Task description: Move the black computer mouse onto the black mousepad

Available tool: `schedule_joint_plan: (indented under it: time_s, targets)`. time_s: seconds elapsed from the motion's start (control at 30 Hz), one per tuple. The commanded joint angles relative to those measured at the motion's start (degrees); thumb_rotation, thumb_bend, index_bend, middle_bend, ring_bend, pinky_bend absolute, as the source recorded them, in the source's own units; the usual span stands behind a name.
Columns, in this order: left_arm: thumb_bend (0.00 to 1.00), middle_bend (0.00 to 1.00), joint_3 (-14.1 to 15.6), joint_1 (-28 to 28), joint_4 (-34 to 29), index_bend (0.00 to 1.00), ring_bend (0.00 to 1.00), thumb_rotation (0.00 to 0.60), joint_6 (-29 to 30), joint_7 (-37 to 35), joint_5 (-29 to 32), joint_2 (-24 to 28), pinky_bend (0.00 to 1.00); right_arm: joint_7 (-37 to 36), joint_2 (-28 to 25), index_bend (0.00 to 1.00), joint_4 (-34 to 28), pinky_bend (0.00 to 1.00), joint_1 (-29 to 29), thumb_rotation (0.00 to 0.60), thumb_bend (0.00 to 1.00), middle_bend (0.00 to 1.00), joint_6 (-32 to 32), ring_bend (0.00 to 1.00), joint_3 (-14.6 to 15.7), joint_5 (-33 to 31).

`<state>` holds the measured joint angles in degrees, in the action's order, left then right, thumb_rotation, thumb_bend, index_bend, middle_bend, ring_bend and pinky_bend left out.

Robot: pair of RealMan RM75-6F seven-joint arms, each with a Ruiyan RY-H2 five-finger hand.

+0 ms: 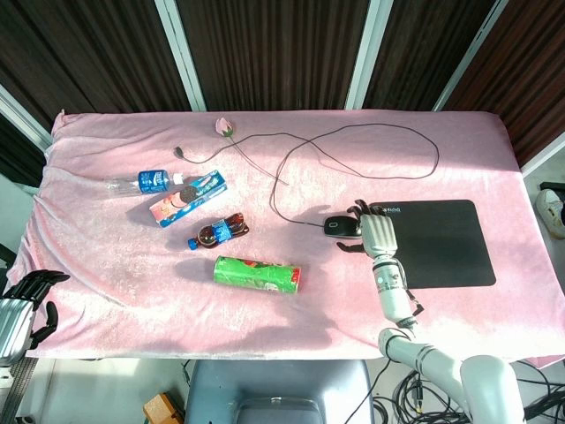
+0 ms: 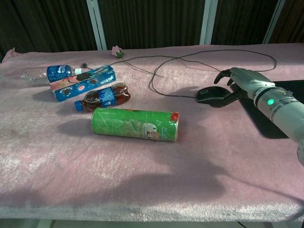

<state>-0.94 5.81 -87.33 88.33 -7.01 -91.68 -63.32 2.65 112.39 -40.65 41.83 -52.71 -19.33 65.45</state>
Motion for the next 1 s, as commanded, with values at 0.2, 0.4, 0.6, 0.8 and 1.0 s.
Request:
schedule_joint_plan:
  time_s: [0.2,0.4,0.6,0.8,1.0]
  targets:
    - [0.72,0.26,-0.04,0.02,-0.04,0.28,0.19,0.600,0.04,-0.44,0.04,0.11,0.40,-0.44,1.00,0.42,1.43,0.30,0.40,0.600,0.25,0.27,0.38,0.31,0.00,-0.09]
    - [0.72,0.26,0.03,0.20,-0.01,0.28,0.19,0.600,-0.28,-0.84,-0.03,0.21,0.40,-1.44,2.45,0.44,3.70,0.37,1.14,0.600,0.25,0.29,-0.01,0.37,-0.23,0.25]
    - [0.72,0.26,0.09,0.09,0.04,0.28,0.19,0.600,-0.03,-1.48,-0.14,0.40,0.40,-1.64,4.94,0.51,8.22,0.52,2.36,0.600,0.27,0.37,-0.70,0.50,-0.45,0.66]
    - [0.72,0.26,0.05,0.04,0.30,0.28,0.19,0.600,0.28,-1.89,-0.26,0.42,0.40,-0.97,8.26,0.70,15.33,0.73,3.42,0.600,0.37,0.53,-3.49,0.70,-0.44,1.59]
    - [0.72,0.26,0.07,-0.05,0.40,0.28,0.19,0.600,0.40,-2.11,-0.23,0.43,0.40,-3.38,8.84,0.79,18.74,0.80,3.19,0.600,0.41,0.58,-5.42,0.76,-0.62,2.29]
